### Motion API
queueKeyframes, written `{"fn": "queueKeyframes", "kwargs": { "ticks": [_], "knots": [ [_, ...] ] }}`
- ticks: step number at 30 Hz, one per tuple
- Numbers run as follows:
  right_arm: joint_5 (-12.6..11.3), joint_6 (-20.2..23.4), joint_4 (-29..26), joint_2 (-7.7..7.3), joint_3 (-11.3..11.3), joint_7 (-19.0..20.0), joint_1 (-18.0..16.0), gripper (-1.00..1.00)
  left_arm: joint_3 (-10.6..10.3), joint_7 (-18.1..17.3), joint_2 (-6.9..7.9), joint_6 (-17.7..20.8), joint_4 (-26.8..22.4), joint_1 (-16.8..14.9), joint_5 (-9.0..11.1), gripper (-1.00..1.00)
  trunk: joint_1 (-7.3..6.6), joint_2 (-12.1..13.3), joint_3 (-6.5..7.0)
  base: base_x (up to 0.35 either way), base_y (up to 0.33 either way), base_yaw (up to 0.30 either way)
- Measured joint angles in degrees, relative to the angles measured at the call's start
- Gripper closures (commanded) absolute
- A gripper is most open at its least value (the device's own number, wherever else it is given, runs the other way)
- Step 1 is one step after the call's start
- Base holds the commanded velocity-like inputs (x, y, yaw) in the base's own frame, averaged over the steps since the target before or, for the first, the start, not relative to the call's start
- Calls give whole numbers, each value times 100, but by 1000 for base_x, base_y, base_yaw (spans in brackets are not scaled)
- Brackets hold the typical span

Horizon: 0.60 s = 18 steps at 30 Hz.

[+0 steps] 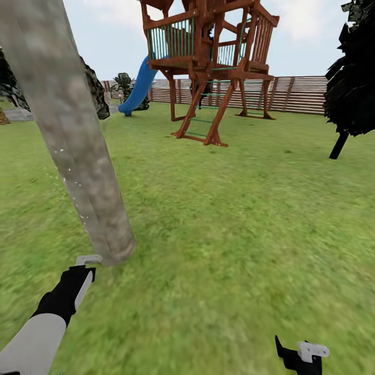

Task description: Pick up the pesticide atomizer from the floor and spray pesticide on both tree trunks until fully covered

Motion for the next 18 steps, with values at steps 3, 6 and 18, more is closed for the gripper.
{"fn": "queueKeyframes", "kwargs": {
  "ticks": [3, 6, 18],
  "knots": [
    [1, 0, 0, 0, 0, 0, 0, -100, 0, 0, -1, -9, -5, 0, -1, 100, 0, 0, 0, 197, -231, 277],
    [0, 0, 0, 0, 0, 0, 0, -100, 0, 0, -1, -17, -6, 0, 0, 100, 0, 0, 0, 198, -230, 277],
    [3, 0, 0, 0, 0, 0, 0, -100, -1, -1, -1, -18, -14, 0, 0, 100, 0, 0, 0, 229, -202, 165]
  ]
}}
